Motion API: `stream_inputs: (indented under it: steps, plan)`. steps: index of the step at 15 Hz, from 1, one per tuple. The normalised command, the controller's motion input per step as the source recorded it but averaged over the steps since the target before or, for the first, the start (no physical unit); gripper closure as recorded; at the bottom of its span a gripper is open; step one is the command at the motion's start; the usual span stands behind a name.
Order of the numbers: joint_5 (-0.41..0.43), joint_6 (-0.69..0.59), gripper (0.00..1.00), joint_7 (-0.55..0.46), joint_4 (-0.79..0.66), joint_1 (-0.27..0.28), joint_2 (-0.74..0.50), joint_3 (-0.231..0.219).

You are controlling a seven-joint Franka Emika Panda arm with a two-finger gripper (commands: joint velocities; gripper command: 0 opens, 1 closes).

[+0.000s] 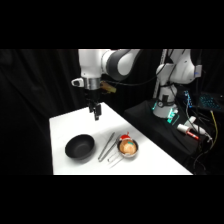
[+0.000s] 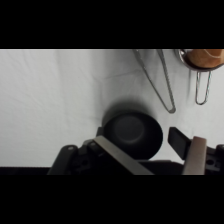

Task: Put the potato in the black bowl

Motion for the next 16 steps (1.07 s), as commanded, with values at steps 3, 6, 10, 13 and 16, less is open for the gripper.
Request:
stream_inputs:
  steps: [3, 6, 10, 13, 16]
  plan:
    - [0.003, 0.07, 0.0, 0.02, -0.09, -0.01, -0.03, 0.04]
    - [0.007, 0.16, 0.0, 0.01, -0.22, 0.026, -0.06, 0.068]
    - [-0.018, 0.21, 0.0, 0.05, -0.3, 0.085, -0.13, 0.086]
    - [-0.019, 0.24, 0.0, 0.07, -0.35, 0.117, -0.2, 0.096]
    - [-0.011, 0.23, 0.0, 0.1, -0.35, 0.118, -0.23, 0.09]
